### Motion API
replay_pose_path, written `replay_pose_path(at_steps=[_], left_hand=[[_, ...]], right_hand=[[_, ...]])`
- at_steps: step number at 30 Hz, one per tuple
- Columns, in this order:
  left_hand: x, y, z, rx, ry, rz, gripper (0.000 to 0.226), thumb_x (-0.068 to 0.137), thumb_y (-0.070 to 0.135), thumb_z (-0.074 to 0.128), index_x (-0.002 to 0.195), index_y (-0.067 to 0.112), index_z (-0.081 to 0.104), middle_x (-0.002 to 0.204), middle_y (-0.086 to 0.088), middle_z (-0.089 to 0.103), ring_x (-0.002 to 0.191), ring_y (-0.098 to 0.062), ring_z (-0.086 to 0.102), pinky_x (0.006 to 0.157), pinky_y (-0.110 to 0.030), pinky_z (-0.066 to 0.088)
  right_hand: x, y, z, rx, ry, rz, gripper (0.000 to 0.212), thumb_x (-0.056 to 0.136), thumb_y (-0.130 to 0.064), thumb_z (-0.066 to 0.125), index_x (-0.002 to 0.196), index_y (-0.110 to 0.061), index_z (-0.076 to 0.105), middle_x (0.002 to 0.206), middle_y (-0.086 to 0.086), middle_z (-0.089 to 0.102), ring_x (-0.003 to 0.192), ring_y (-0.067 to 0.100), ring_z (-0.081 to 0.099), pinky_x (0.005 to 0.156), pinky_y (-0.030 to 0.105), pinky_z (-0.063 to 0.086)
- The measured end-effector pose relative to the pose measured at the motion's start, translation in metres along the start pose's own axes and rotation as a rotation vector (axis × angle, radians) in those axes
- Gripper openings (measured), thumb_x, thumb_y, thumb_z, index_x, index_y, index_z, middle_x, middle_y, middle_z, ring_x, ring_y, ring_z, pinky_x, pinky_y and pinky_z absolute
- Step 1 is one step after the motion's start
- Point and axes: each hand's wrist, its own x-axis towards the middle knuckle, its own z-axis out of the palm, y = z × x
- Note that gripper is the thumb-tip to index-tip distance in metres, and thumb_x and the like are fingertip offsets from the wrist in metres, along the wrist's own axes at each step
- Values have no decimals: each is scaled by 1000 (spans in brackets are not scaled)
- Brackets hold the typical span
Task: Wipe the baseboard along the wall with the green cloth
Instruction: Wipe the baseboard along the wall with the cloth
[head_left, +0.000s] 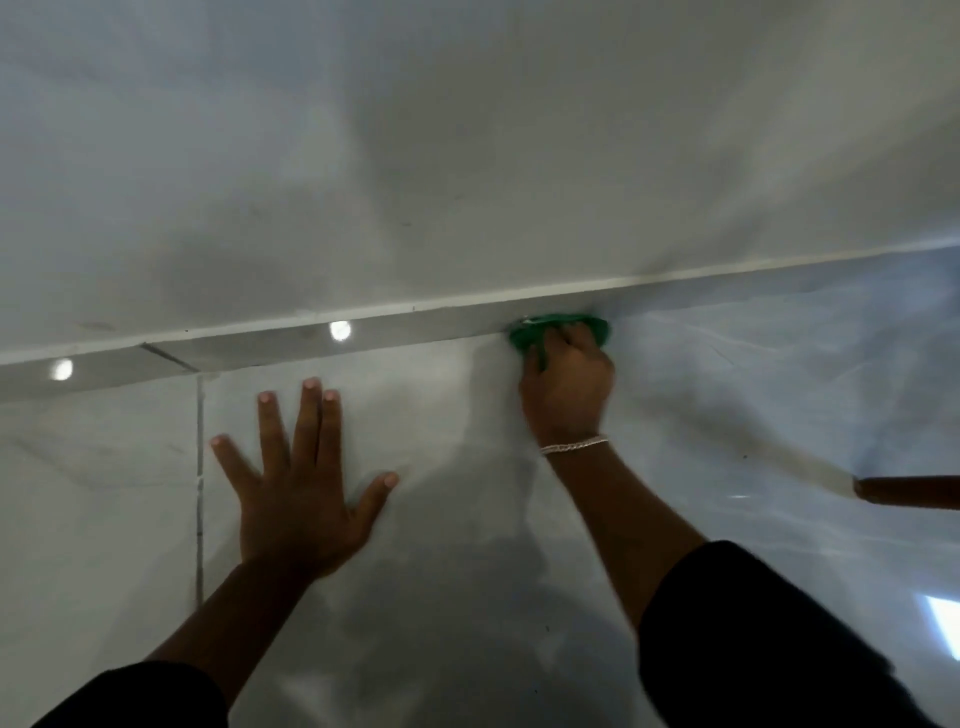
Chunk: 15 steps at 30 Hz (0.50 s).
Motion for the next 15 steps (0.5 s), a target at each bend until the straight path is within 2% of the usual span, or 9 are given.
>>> replay_pose_path(at_steps=[2, 4, 6, 8, 10, 11, 13, 15], left_hand=[[5, 4, 0, -7, 3, 0, 101, 79, 77, 27, 156, 15, 6, 168, -7, 3, 152, -40, -3, 110, -77, 2], [6, 4, 1, 9, -36, 14, 101, 78, 73, 30, 156, 13, 10, 168, -8, 3, 152, -41, -4, 109, -78, 1], [7, 2, 1, 32, -85, 34, 102, 73, 70, 34, 156, 12, 15, 167, -10, 4, 151, -42, -6, 107, -81, 3], [7, 0, 1, 31, -85, 16, 100, 75, 68, 33, 156, 12, 15, 167, -9, 3, 151, -41, -6, 106, -81, 5], [6, 5, 1, 26, -57, -17, 100, 80, 74, 21, 156, 11, 9, 167, -7, 1, 152, -38, -7, 110, -78, 3], [7, 7, 1, 25, -37, -22, 102, 79, 78, 17, 156, 11, 8, 168, -6, 1, 153, -37, -6, 111, -76, 2], [7, 6, 2, 34, -8, -24, 104, 78, 81, 16, 156, 12, 8, 168, -6, 1, 153, -36, -5, 112, -75, 2], [7, 4, 6, 39, 5, -25, 105, 78, 82, 14, 156, 13, 4, 168, -5, -3, 153, -35, -7, 113, -75, 3]], right_hand=[[-21, -46, 11, 60, -9, -65, 12, 65, -11, 57, 66, -10, 69, 79, 16, 70, 62, 36, 65, 64, 38, 51], [-46, -103, 18, 125, -96, -145, 17, 69, -16, 50, 61, -13, 65, 69, 10, 67, 60, 32, 63, 67, 37, 49], [-60, -144, 19, 160, -166, -167, 19, 75, -25, 51, 66, -16, 65, 75, 6, 67, 68, 29, 63, 74, 38, 47], [-59, -149, 19, 248, -193, -203, 24, 76, -30, 50, 69, -17, 67, 77, 5, 69, 69, 29, 63, 72, 37, 48], [-53, -124, 14, 380, -182, -243, 26, 78, -27, 51, 73, -11, 71, 75, 10, 71, 65, 32, 64, 62, 38, 53], [-49, -110, 9, 441, -156, -235, 24, 80, -24, 56, 78, -8, 73, 78, 13, 72, 66, 33, 66, 59, 38, 54], [-44, -83, 3, 531, -27, -96, 20, 83, -21, 63, 86, -5, 74, 85, 15, 74, 72, 32, 67, 64, 37, 55], [-46, -50, -6, 560, 214, 109, 14, 82, -15, 69, 87, -3, 74, 85, 16, 73, 73, 29, 67, 68, 32, 53]])
